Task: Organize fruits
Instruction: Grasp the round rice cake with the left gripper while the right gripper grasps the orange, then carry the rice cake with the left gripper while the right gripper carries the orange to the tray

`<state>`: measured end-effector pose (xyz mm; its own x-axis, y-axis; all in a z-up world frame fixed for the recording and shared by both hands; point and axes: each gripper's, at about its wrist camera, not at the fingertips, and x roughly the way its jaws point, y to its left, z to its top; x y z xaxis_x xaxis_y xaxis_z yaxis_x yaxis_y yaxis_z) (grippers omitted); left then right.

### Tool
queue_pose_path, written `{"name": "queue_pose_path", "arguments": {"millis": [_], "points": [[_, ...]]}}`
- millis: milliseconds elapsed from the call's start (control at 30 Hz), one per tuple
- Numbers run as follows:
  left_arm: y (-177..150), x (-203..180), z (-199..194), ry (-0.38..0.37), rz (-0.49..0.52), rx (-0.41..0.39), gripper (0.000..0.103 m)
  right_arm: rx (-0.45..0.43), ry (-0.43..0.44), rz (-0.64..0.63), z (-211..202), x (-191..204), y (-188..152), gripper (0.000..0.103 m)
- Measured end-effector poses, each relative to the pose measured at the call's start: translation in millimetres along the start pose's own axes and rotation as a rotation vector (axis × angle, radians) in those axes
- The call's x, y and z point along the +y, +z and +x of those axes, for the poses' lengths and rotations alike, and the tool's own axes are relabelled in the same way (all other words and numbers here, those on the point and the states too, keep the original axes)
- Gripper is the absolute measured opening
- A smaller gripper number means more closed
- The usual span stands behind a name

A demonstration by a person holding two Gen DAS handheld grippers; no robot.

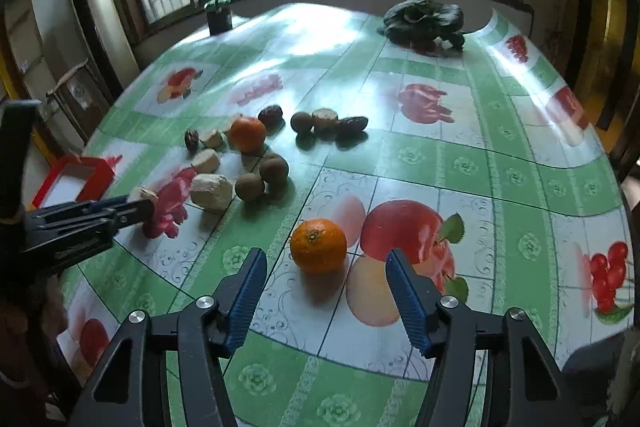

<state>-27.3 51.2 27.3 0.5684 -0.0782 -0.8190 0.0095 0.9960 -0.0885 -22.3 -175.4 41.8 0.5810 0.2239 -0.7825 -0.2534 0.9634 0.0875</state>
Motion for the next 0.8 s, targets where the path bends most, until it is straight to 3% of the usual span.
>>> {"name": "queue_pose_path", "arguments": {"millis": [67, 133, 300, 467, 667, 800], "points": [[-1, 0, -3, 0.002, 0.002, 0.004, 0.026, 0.013, -0.019, -0.033, 9, 5, 3, 0.058], [-1, 1, -8, 0.007, 0.006, 0.001, 0.026, 0.041, -0.026, -0.052, 18, 8, 3, 0.037], [-2, 8, -18, 0.018, 0.004, -0.005, 0.026, 0.059, -0.047, -0.081, 27, 11, 2, 0.033], [-6, 22, -33, 0.024, -0.018, -0.017, 0.026, 0.034, -0.008, -0.033, 11, 11, 5, 0.032], [-4, 42, -62, 0.064, -0.026, -0.065, 0.026, -0.022, 0.068, -0.094, -16, 57, 16, 0.032], [-4, 65, -78, 0.102, -0.051, -0.077, 0.026, -0.031, 0.17, -0.135, -23, 98, 24, 0.032]]}}
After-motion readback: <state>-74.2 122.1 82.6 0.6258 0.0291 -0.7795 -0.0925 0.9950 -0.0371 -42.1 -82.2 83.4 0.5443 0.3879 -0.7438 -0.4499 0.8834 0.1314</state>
